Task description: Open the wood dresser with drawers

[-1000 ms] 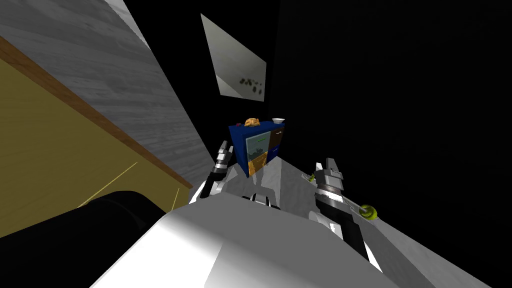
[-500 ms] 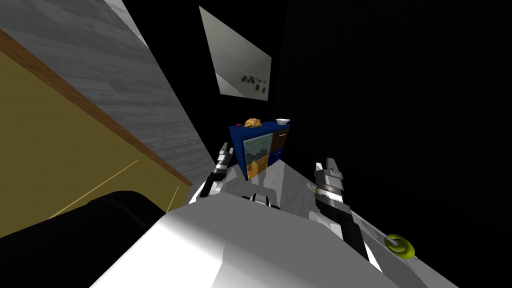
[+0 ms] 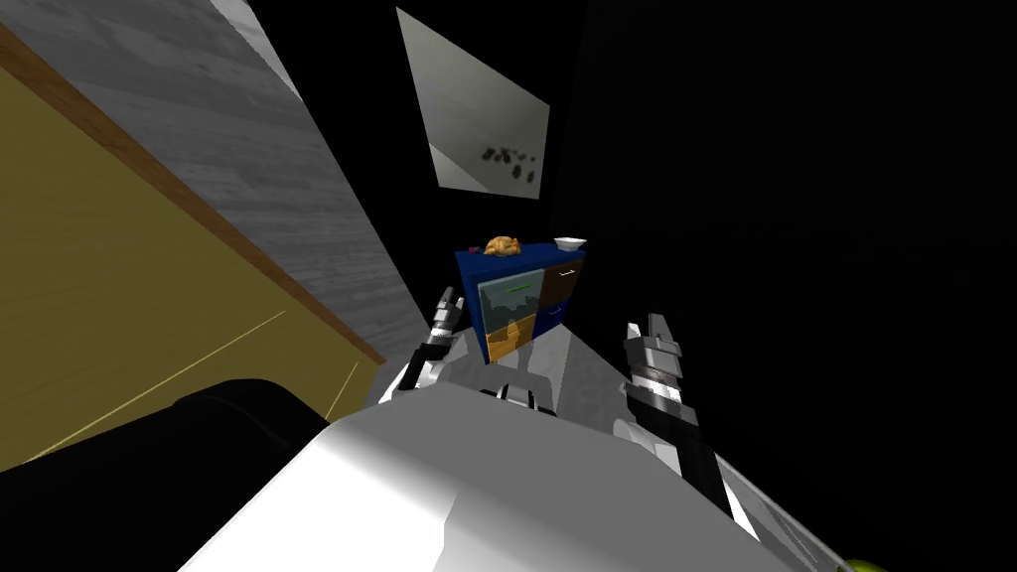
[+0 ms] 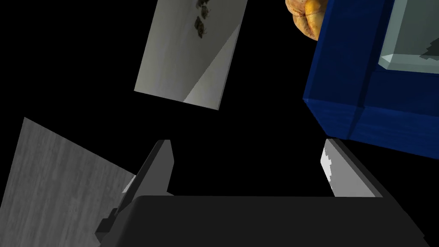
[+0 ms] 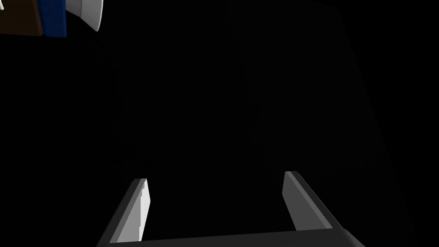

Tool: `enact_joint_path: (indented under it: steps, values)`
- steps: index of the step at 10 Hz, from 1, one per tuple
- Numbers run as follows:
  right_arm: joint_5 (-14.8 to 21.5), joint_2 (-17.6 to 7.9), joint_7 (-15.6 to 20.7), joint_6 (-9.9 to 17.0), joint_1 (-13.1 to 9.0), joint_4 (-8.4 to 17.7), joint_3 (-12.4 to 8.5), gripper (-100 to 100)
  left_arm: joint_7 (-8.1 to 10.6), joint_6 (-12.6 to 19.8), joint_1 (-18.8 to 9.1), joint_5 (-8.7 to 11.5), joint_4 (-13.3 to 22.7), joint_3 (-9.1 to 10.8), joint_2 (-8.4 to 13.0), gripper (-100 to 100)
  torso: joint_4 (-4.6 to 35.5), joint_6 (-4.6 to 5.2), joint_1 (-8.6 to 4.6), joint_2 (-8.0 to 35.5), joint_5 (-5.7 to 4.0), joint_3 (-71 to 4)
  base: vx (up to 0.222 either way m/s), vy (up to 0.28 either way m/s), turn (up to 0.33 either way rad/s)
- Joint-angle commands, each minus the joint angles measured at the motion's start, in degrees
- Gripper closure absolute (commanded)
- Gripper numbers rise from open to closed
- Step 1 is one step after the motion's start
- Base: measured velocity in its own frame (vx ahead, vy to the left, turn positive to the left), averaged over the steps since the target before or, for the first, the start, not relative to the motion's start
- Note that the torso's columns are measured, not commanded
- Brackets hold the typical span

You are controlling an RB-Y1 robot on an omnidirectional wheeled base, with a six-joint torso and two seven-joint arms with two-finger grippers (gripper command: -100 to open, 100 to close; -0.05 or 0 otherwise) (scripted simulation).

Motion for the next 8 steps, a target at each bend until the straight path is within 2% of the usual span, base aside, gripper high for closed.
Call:
enact_joint_path:
  steps: [1, 8]
  values:
    - [0.0, 0.0, 0.0, 0.0, 0.0, 0.0, 0.0, 0, -1.1, 0.3, -0.2, 2.2, 1.6, -0.09, -0.3, -100, 0.0, 0.01, 0.07, 0.0, 0.01, 0.0, 0.192, -0.118, 0.141]
    - [0.0, 0.0, 0.0, 0.0, 0.0, 0.0, 0.0, 0, -3.69, 1.1, -0.5, 7.5, 5.4, -0.37, -2.1, -100, 0.0, 0.01, 0.01, 0.0, 0.01, 0.0, 0.13, -0.136, 0.148]
